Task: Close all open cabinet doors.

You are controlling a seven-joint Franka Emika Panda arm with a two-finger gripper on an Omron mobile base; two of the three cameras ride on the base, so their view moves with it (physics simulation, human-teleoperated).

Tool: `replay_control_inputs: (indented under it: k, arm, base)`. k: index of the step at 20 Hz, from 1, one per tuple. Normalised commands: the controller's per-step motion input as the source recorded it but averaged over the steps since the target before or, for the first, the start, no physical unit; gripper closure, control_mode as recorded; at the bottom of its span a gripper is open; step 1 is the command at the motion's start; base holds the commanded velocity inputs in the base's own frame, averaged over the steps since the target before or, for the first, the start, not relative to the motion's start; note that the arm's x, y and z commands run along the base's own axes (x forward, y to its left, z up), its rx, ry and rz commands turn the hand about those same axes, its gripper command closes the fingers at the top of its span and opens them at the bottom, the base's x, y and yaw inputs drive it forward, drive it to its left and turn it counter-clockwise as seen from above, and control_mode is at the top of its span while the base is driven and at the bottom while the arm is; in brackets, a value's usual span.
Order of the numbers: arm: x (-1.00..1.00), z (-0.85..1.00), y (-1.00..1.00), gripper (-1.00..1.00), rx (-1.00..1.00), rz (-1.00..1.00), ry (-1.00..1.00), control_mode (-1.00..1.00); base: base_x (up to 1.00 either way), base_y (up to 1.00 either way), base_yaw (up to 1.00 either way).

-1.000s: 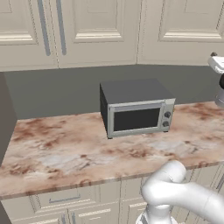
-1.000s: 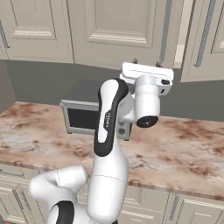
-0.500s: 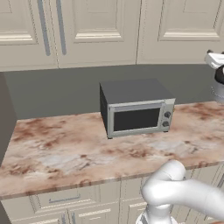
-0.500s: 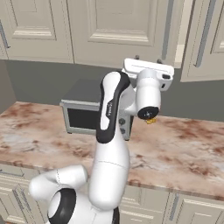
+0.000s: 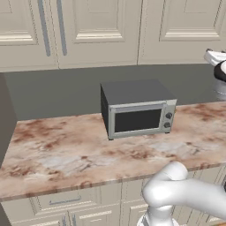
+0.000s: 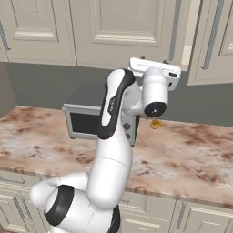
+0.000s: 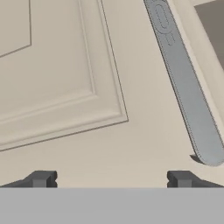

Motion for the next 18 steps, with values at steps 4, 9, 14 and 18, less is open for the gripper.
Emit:
replay_control_inputs:
  k: [4, 9, 14, 18]
  arm:
    - [0.2, 0.0, 0.0, -1.0, 0.0, 0.05, 0.0, -1.0]
    - [0.4, 0.0, 0.0, -1.0, 0.0, 0.08, 0.0, -1.0]
    - [0.27, -0.01, 0.0, -1.0, 0.0, 0.11, 0.0, -1.0]
    - [0.3, -0.04, 0.0, -1.0, 0.0, 0.1, 0.0, -1.0]
  base:
    - [0.0, 0.0, 0.0]
    - [0.0, 0.0, 0.0]
    - [0.0, 0.0, 0.0]
    - [0.0, 0.0, 0.0]
